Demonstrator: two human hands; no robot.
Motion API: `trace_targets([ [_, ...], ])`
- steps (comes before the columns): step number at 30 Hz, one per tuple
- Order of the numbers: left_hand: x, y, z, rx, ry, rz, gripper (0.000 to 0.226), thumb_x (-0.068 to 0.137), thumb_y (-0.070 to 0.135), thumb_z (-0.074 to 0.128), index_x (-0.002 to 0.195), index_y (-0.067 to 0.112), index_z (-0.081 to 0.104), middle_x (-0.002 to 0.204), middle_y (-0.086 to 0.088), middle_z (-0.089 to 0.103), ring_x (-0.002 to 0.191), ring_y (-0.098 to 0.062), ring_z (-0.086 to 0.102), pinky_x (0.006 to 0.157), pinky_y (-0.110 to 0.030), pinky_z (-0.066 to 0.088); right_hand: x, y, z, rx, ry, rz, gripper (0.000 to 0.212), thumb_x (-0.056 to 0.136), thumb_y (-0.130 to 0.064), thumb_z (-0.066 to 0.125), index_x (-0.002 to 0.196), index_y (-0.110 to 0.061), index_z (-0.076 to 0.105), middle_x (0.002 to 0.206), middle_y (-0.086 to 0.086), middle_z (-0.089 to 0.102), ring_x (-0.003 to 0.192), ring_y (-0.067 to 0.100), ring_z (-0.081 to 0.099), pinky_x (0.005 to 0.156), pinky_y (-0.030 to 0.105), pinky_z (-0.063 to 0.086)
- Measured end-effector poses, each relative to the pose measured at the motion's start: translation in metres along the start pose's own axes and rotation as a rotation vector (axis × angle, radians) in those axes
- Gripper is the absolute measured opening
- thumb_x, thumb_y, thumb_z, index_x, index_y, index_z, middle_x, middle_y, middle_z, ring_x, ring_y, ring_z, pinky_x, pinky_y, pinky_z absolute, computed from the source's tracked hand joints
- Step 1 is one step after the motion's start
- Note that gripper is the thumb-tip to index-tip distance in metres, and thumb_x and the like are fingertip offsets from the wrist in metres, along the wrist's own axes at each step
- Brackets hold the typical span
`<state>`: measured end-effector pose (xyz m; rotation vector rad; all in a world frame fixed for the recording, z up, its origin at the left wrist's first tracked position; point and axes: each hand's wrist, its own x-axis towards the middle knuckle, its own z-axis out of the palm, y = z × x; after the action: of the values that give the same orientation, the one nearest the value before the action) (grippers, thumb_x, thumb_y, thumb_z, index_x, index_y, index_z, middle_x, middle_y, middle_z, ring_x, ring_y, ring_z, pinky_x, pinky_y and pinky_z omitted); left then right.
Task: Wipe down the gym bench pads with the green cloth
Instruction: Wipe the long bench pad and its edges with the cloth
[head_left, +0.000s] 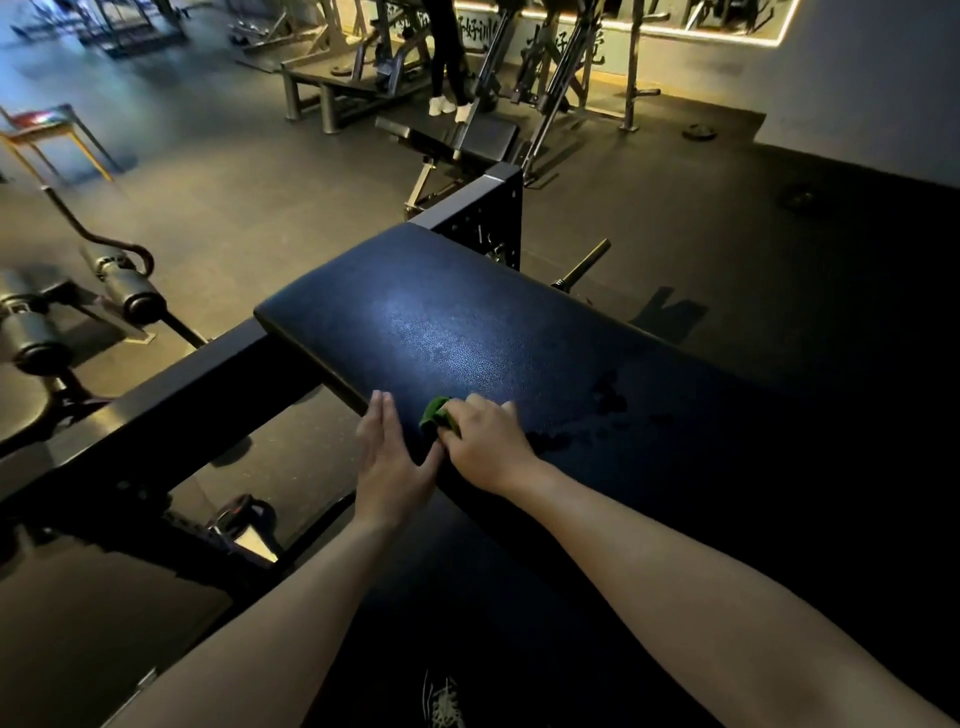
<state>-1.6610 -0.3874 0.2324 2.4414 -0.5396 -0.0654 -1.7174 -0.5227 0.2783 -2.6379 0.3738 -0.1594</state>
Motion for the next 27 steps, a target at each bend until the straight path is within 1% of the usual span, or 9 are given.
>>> trace_targets([
  [3,0.003,-0.005,-0.001,-0.039,0.019,-0.082,0.11,0.085,0.061,0.066,0.159,0.006,0.008,0.168,-0.011,0.0,0.154,-0.022,-0.001,0.124,-0.033,0.0,0.015,0.013,-0.008,0.044,0.055,0.019,0.027,0.097,-0.033,0.051,0.119,-0.022,0.061,0.114,0.009,0.057,0.111,0.03,0.05,0.093,0.037,0.031],
  [6,0.005,-0.006,0.0,-0.108,-0.002,-0.089,0.116,0.081,0.069,0.063,0.16,0.011,0.002,0.168,-0.004,-0.005,0.154,-0.015,-0.004,0.125,-0.032,0.002,0.054,0.029,-0.016,0.053,0.218,0.206,0.029,0.097,-0.029,0.049,0.123,-0.02,0.058,0.122,0.014,0.05,0.115,0.035,0.043,0.097,0.04,0.031],
  [10,0.002,-0.006,0.003,-0.173,0.009,-0.119,0.115,0.081,0.066,0.067,0.16,0.014,0.001,0.168,0.002,-0.008,0.153,-0.012,-0.006,0.123,-0.029,0.001,0.087,0.017,-0.001,0.033,0.123,0.292,0.031,0.099,-0.031,0.044,0.126,-0.019,0.053,0.13,0.014,0.044,0.121,0.034,0.039,0.102,0.04,0.03],
  [16,0.006,-0.01,0.007,-0.208,-0.021,-0.108,0.117,0.078,0.056,0.072,0.158,0.003,0.005,0.167,-0.013,-0.004,0.154,-0.023,-0.002,0.108,-0.006,-0.018,0.063,-0.023,0.022,0.05,0.0,-0.011,0.029,0.097,-0.032,0.051,0.114,-0.012,0.063,0.113,0.016,0.058,0.105,0.037,0.056,0.09,0.042,0.043],
  [19,0.005,-0.013,0.006,-0.222,-0.032,-0.069,0.113,0.08,0.037,0.081,0.157,0.0,0.007,0.166,-0.017,-0.003,0.154,-0.029,-0.001,0.111,-0.008,-0.016,0.048,-0.021,0.018,0.073,-0.097,-0.166,0.024,0.094,-0.03,0.055,0.104,-0.011,0.064,0.104,0.014,0.059,0.101,0.036,0.057,0.088,0.042,0.046],
  [22,0.003,-0.011,0.005,-0.248,0.002,-0.076,0.12,0.074,0.062,0.072,0.157,0.001,0.009,0.166,-0.016,0.002,0.154,-0.025,0.002,0.115,-0.013,-0.012,0.052,-0.007,0.011,0.072,-0.089,-0.295,0.027,0.09,-0.032,0.055,0.105,-0.014,0.068,0.096,0.013,0.059,0.095,0.034,0.056,0.086,0.044,0.046],
  [23,0.003,-0.008,0.005,-0.254,0.022,-0.088,0.122,0.073,0.068,0.069,0.157,0.003,0.009,0.167,-0.013,0.002,0.154,-0.021,0.001,0.116,-0.014,-0.01,0.062,-0.003,0.01,0.085,-0.015,-0.274,0.029,0.089,-0.031,0.054,0.11,-0.017,0.069,0.097,0.013,0.059,0.096,0.034,0.055,0.087,0.042,0.044],
  [25,0.004,-0.006,0.005,-0.269,0.034,-0.112,0.118,0.078,0.062,0.072,0.159,0.008,0.007,0.168,-0.007,-0.001,0.153,-0.013,-0.002,0.118,-0.018,-0.006,0.09,0.002,0.004,0.102,0.129,-0.081,0.03,0.095,-0.029,0.053,0.122,-0.023,0.064,0.112,0.014,0.056,0.108,0.034,0.049,0.093,0.039,0.036],
  [27,0.003,-0.006,0.006,-0.285,0.024,-0.118,0.115,0.08,0.058,0.073,0.16,0.014,0.003,0.168,0.0,-0.006,0.152,-0.008,-0.005,0.119,-0.02,-0.002,0.117,0.001,0.0,0.09,0.138,0.128,0.033,0.099,-0.032,0.048,0.13,-0.025,0.056,0.129,0.014,0.047,0.12,0.033,0.039,0.102,0.039,0.029],
])
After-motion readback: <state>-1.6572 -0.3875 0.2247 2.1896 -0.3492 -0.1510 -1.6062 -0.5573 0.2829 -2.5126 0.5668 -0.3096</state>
